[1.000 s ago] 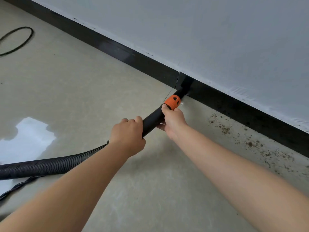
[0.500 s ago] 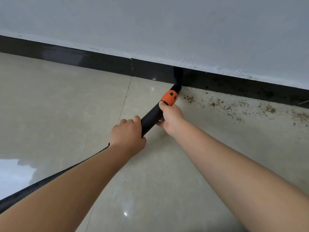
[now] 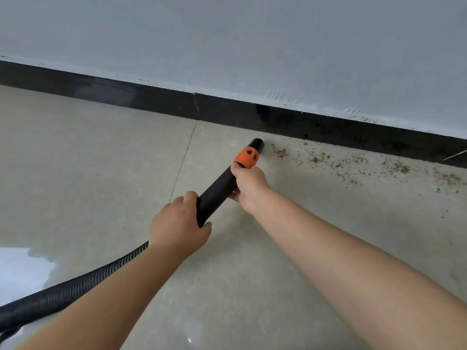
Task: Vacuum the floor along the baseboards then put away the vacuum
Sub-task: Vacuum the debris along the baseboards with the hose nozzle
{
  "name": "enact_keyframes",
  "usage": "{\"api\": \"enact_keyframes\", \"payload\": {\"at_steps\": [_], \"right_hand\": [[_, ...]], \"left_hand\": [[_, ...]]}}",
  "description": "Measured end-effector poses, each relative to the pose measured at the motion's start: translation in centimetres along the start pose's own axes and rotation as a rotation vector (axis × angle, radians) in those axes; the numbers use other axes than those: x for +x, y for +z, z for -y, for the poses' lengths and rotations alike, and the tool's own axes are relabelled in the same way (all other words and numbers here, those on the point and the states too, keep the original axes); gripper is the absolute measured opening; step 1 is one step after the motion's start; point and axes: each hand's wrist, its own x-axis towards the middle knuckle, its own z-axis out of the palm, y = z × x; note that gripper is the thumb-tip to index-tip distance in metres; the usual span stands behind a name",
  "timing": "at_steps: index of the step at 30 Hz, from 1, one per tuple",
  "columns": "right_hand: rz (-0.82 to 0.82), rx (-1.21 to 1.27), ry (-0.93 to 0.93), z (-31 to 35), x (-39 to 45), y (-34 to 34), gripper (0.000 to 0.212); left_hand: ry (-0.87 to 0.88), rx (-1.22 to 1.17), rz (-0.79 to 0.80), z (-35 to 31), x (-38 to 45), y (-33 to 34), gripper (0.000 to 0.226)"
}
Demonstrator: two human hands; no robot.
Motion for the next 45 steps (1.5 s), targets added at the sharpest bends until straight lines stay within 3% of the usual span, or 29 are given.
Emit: {"api": "enact_keyframes", "payload": {"at_steps": [7,14,27,38,45], "right_hand": [[0.161,-0.078,-0.06,-0.3,-1.0,4.6,0.06],[0.328,-0.051,0.017,-0.8,-0.8,10.2,0.067],[0.192,0.06,0.038,2.1,-0.1,5.5,0.048],[0.262,-0.024,0.091,-1.7,-3.3,7.8,0.05],[0.205,0.045,0.078,-0.5,-2.9,5.1,0.042]], "left_hand": [[-0.18,-0.04,-0.175,3.2,-0.9,-0.5,0.024],[-0.267,0.033,-0.194,7.6,-0.1,-1.7,0.02],[-0.057,0.035,-0.091,4.8,3.3,-2.4,0.018],[-0.132,0.037,-0.149,8.0,-1.8,-1.3,0.016],[-0.051,0.078,-0.072,6.1,-0.1,-1.7,0.019]]}}
